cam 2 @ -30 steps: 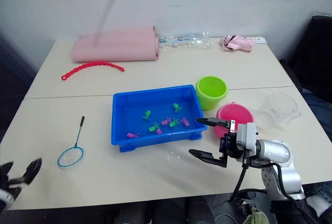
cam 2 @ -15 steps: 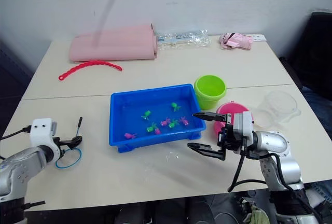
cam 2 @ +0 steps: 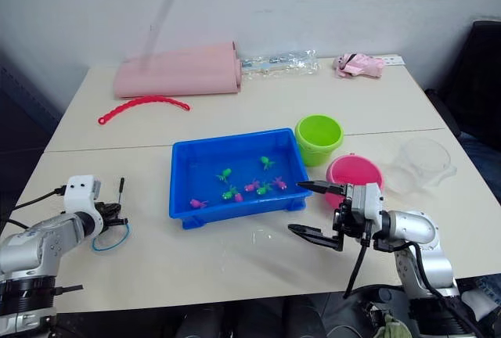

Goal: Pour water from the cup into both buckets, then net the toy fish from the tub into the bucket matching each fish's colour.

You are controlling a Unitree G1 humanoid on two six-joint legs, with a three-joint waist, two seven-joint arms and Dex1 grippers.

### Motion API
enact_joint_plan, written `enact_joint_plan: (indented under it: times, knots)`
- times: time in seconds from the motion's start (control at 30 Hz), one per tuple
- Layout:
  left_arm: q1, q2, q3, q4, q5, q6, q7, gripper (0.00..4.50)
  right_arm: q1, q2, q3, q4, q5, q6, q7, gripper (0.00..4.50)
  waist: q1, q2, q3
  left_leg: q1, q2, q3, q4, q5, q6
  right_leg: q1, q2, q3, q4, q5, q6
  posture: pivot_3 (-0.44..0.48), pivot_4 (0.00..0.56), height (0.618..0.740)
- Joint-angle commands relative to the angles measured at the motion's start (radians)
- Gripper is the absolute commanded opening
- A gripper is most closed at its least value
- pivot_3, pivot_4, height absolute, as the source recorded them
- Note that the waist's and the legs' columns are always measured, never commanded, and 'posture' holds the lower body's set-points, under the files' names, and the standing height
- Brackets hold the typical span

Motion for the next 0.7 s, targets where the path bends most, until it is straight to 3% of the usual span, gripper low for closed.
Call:
enact_joint_plan:
  times: [0.03,0.2,0.27,0.4,0.5,0.57,0.7]
  knots:
    - [0.055,0.045,0.035,-0.010,-0.008,-0.088,-0.106,0.04,0.019,-0.003,-0.041,-0.020,0.009,-0.031,-0.012,4.50,-0.003,0.000,0.000,0.000,0.000,0.000,0.000,0.000,-0.001,0.000,0.000,0.000,0.000,0.000,0.000,0.000,0.150,0.740]
    - [0.088,0.263,0.129,-0.118,-0.098,-0.407,-0.553,0.04,0.031,-0.121,-0.023,-0.227,0.055,0.231,-0.102,4.50,-0.011,-0.007,0.004,-0.007,0.003,-0.001,0.000,-0.001,-0.003,-0.007,0.001,0.000,0.000,-0.002,-0.003,0.000,0.150,0.740]
    - [0.082,0.300,0.128,-0.124,-0.114,-0.500,-0.656,0.04,0.016,-0.150,-0.011,-0.276,0.084,0.297,-0.109,4.50,-0.015,-0.007,0.004,-0.012,0.003,-0.003,0.001,0.000,-0.004,-0.011,-0.001,0.001,0.000,-0.002,-0.004,0.000,0.150,0.740]
    - [-0.023,0.405,-0.019,-0.218,-0.120,-0.674,-0.924,0.04,-0.209,-0.199,0.057,-0.345,0.162,0.622,-0.246,4.50,-0.023,0.000,0.004,-0.012,0.000,-0.006,0.000,-0.003,-0.008,-0.008,-0.004,0.002,-0.003,-0.002,-0.005,0.000,0.150,0.740]
    - [-0.115,0.420,-0.154,-0.293,-0.126,-0.661,-1.001,0.04,-0.349,-0.194,0.126,-0.336,0.162,0.757,-0.280,4.50,-0.024,0.001,0.005,-0.013,0.000,-0.005,-0.001,0.000,-0.003,-0.009,-0.004,0.002,-0.003,-0.002,-0.005,0.000,0.150,0.740]
    - [-0.207,0.413,-0.302,-0.339,-0.037,-0.660,-1.014,0.04,-0.456,-0.163,0.184,-0.309,0.131,0.818,-0.313,4.50,-0.024,0.001,0.005,-0.014,0.001,-0.006,-0.001,0.000,-0.002,-0.009,-0.003,0.001,-0.003,-0.003,-0.005,0.000,0.150,0.740]
    - [-0.333,0.329,-0.477,-0.359,0.047,-0.625,-0.979,0.04,-0.517,-0.138,0.220,-0.296,0.108,0.869,-0.340,4.50,-0.021,0.001,0.005,-0.020,0.002,0.000,0.002,-0.001,0.000,-0.016,0.010,-0.001,-0.003,-0.002,-0.003,0.000,0.150,0.740]
